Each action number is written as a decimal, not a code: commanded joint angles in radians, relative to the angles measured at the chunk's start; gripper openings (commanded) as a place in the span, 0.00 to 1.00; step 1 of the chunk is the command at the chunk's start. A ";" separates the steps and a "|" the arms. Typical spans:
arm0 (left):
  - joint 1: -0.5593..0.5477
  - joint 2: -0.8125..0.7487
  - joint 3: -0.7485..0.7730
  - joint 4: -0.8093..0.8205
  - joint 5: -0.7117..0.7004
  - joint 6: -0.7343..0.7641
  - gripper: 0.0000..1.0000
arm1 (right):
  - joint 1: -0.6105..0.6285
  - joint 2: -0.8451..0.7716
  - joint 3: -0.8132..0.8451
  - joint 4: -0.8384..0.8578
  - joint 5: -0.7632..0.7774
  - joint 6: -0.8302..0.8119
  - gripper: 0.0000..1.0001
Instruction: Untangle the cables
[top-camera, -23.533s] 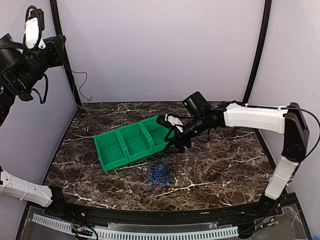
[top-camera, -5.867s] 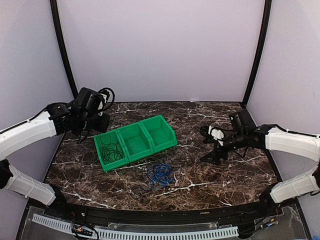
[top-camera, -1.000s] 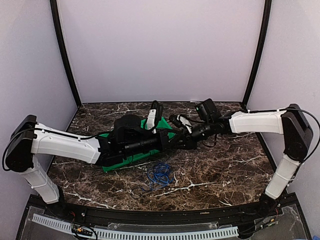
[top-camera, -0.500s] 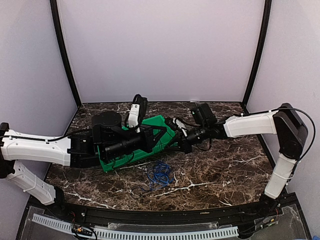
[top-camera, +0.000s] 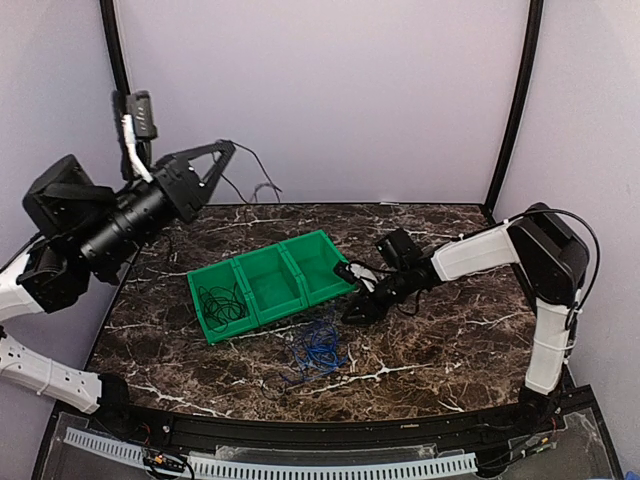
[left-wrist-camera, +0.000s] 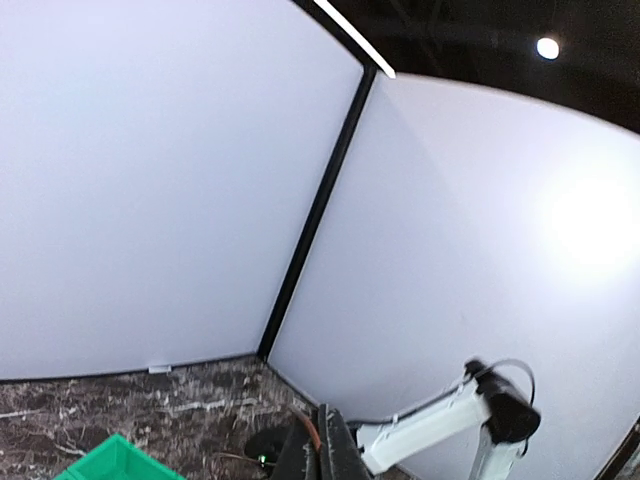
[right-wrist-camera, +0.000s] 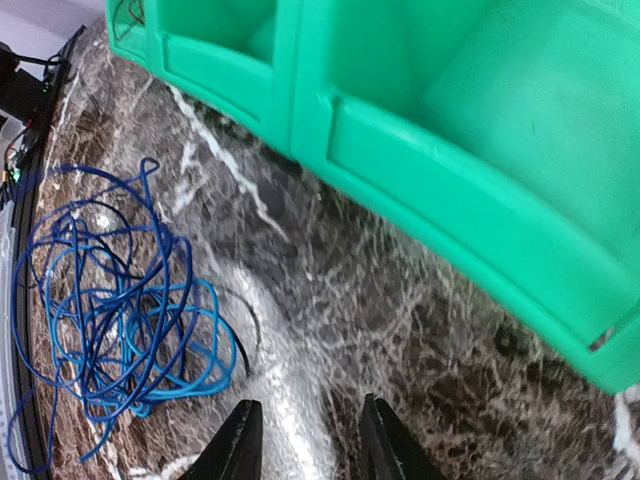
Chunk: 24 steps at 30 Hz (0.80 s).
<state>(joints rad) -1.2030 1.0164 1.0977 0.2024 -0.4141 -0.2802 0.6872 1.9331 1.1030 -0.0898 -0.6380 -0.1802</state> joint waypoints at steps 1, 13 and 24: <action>-0.001 -0.051 -0.025 0.060 -0.075 0.032 0.00 | 0.003 -0.036 0.005 -0.067 0.051 -0.017 0.37; -0.001 -0.001 -0.130 0.166 -0.057 -0.027 0.00 | 0.016 -0.413 0.008 -0.158 -0.012 -0.190 0.40; -0.001 0.067 -0.206 0.312 -0.049 -0.085 0.00 | 0.052 -0.491 0.231 -0.274 -0.218 -0.141 0.45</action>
<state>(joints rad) -1.2026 1.0729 0.9340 0.4114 -0.4610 -0.3317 0.7162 1.4212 1.2427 -0.3077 -0.7197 -0.3523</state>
